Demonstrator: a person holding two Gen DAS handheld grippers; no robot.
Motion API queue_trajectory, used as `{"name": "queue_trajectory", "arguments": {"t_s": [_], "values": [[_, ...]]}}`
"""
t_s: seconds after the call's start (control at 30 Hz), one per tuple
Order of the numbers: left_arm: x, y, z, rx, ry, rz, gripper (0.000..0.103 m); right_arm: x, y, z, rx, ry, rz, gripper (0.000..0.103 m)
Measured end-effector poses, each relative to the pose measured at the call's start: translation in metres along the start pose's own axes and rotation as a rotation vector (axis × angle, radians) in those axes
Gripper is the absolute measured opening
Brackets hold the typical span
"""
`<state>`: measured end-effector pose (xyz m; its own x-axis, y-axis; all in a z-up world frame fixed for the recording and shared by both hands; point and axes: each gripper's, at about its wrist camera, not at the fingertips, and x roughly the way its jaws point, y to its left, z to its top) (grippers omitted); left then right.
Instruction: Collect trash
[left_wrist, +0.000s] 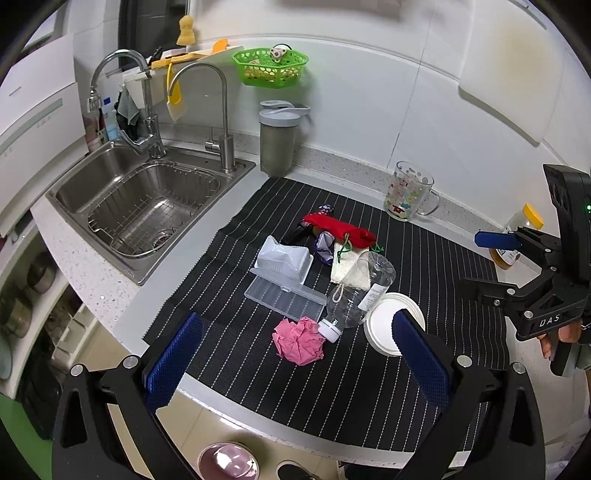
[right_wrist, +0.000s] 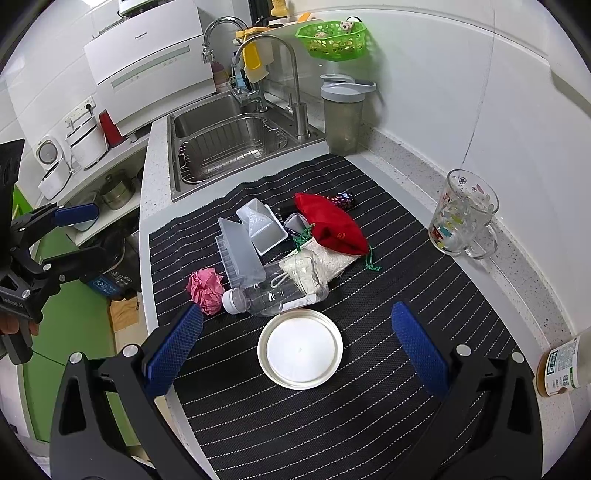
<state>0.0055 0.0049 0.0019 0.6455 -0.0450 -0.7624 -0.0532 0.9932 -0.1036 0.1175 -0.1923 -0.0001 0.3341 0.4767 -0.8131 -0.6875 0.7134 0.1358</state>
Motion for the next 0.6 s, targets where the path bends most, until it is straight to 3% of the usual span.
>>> {"name": "queue_trajectory", "arguments": {"t_s": [0.3, 0.6], "values": [[0.005, 0.001, 0.0, -0.004, 0.011, -0.006, 0.098, 0.001, 0.0, 0.0, -0.001, 0.008, -0.001, 0.1], [0.037, 0.004, -0.005, -0.001, 0.07, -0.018, 0.098, 0.009, -0.007, -0.004, 0.009, 0.035, -0.005, 0.1]]}}
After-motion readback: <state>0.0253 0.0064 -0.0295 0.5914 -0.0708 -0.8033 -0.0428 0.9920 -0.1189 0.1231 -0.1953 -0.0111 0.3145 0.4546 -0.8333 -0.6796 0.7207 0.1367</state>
